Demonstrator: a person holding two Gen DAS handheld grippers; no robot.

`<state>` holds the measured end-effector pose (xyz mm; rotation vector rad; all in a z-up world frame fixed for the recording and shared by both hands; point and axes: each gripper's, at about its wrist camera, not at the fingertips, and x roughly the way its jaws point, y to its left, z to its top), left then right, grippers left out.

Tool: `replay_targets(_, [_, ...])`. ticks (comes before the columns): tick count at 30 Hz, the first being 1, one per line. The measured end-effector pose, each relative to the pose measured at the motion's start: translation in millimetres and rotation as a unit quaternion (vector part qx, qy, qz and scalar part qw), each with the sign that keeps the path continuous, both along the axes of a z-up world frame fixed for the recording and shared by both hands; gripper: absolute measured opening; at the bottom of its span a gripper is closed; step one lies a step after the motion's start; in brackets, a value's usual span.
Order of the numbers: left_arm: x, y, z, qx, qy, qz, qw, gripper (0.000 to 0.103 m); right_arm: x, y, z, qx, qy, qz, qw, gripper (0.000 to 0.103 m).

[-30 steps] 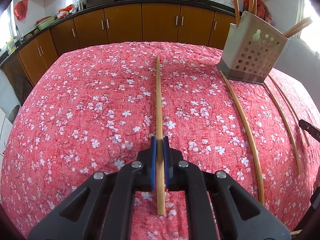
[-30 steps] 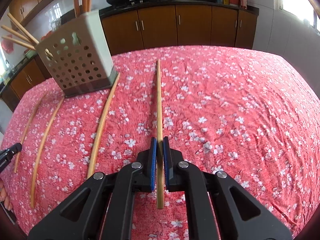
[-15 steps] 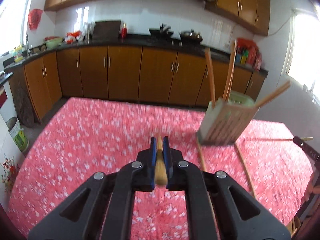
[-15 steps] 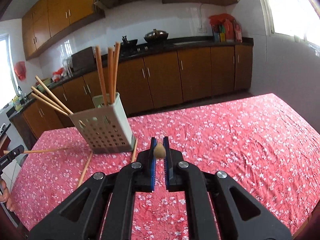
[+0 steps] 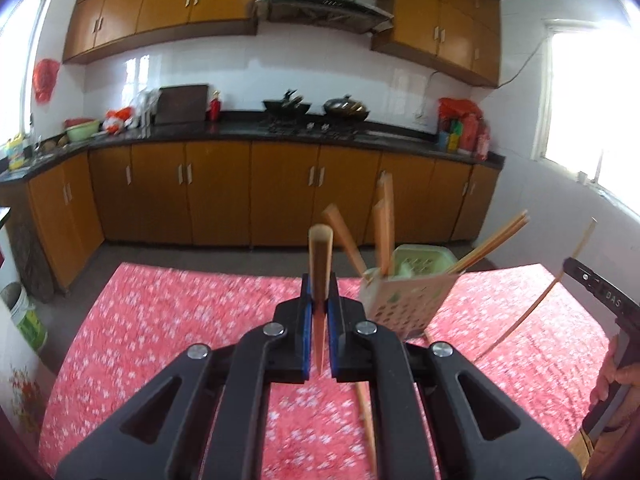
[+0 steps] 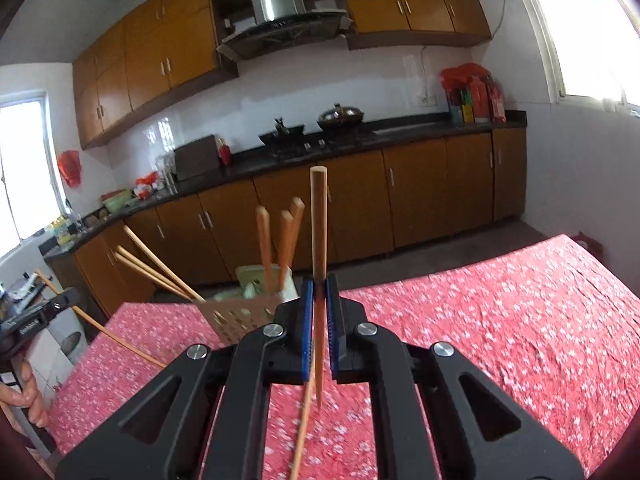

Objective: Organize utensils
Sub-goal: 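Lift both held chopsticks upright and carry them over the beige holder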

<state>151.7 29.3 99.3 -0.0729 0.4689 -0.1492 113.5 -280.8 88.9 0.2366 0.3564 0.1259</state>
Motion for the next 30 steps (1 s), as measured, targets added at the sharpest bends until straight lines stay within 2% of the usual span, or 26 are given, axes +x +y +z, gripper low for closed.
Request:
replay_targets(6, [7,-27,36,-0.018,-0.040,-0.029,0.9986,0.008,-1,14,42,0.017,-0.064,0.028,0.997,0.007])
replay_targets(10, [19,-40,63,-0.046,-0.077,-0.032,0.9954,0.008,9,29,62,0.012,-0.106,0.031,0.994,0.007])
replay_targets(15, [39,-47,80,-0.066,-0.107,-0.013,0.9920,0.008,28,35,69,0.011,-0.136,0.020,0.990,0.007])
replay_targets(20, [60,-47,79,-0.098,-0.110,0.003,0.9890,0.008,59,36,58,0.015,-0.126,0.010,0.992,0.007])
replay_targets(26, [63,-47,98,-0.105,-0.152,0.012,0.9828,0.008,68,39,50,0.017,-0.116,0.012,0.993,0.007])
replay_targets(30, [73,-53,87,-0.096,-0.146,0.016,0.9845,0.008,70,42,44,0.015,-0.105,0.015,0.994,0.007])
